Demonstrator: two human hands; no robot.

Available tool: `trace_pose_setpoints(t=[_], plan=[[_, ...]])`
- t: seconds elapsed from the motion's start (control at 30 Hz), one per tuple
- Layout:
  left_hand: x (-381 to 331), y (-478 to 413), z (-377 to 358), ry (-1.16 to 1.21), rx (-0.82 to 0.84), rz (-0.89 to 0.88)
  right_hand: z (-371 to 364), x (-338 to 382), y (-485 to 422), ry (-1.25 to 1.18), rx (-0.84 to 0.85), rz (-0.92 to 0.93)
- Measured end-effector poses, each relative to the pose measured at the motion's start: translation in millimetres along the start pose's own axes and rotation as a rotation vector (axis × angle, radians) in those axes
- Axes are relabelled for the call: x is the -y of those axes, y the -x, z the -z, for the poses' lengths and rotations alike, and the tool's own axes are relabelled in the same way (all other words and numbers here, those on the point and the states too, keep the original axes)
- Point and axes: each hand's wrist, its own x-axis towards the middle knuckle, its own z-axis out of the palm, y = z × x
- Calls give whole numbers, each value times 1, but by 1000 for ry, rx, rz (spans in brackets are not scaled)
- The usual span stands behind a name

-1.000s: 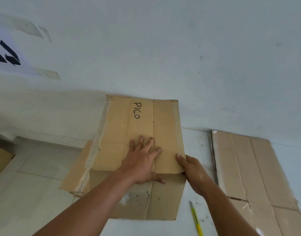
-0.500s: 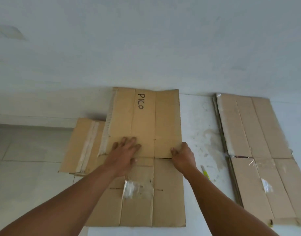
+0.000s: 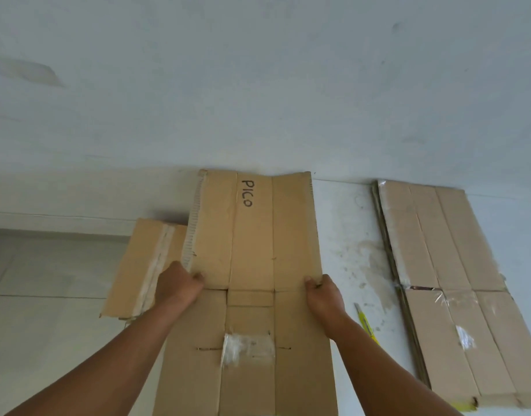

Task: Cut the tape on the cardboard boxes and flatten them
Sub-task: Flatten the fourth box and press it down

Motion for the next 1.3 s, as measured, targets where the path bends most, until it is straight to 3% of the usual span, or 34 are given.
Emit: trace_pose_setpoints(t=[0.17, 0.53, 0.67, 0.9, 1.17, 1.3], plan=[[-19, 27, 2, 121, -62, 16, 25, 0, 15, -53, -18, 95], [-133, 119, -56, 404, 19, -280, 185, -65, 0, -119, -210, 167], [-195, 152, -100, 420, 96, -380, 266, -115, -24, -167, -252, 152], [-289, 211, -218, 495, 156, -324, 382, -206, -103, -167, -243, 123], [-333, 216, -305, 375, 104, -244, 405, -260, -184, -92, -152, 64], [-343, 217, -321, 25, -75, -290, 389, -270, -204, 135, -196, 77]])
